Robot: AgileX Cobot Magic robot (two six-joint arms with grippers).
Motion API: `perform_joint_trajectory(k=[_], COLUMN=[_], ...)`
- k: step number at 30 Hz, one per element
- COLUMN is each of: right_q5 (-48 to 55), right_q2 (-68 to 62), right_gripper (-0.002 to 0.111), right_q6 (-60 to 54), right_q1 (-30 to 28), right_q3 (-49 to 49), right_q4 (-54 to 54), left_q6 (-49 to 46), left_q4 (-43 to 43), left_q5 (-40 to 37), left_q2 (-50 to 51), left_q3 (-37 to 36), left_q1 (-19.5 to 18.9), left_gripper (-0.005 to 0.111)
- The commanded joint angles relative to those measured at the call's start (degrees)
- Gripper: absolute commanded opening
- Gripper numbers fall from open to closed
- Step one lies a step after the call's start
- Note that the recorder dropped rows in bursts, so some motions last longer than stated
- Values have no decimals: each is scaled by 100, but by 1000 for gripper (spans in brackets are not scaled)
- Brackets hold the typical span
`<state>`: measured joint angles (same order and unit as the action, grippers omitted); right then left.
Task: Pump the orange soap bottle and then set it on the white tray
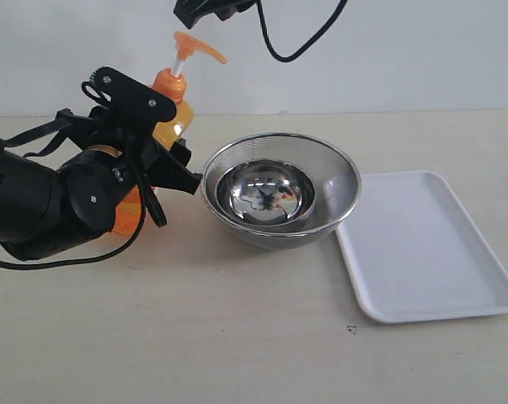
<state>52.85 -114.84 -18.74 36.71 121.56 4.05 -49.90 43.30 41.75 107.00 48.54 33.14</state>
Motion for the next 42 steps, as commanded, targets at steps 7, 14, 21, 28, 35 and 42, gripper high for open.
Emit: perform_joint_trajectory(k=[7, 14, 21, 28, 35, 42], right_q5=[14, 49, 202, 219, 264, 412], right_q2=[112, 112, 112, 112, 163, 203], right_gripper=[0, 0, 0, 0, 0, 0], right_q6=[41, 41, 66, 76, 65, -273], right_q1=[-16, -16, -16, -16, -16, -16], right_q3=[37, 37, 37, 37, 37, 37], right_q4=[99, 88, -115, -115, -243, -1159], left_q6=[457, 454, 454, 454, 454, 454], left_q4=[-401, -427, -525, -525, -525, -525], left_q5=[-431, -460, -535, -588, -588, -648], left_q2=[-39, -39, -39, -39, -39, -39], left_q3=[-64, -64, -64, -64, -64, -64], left_q1=[22, 22, 22, 22, 22, 22], left_gripper=[5, 5, 5, 5, 5, 5])
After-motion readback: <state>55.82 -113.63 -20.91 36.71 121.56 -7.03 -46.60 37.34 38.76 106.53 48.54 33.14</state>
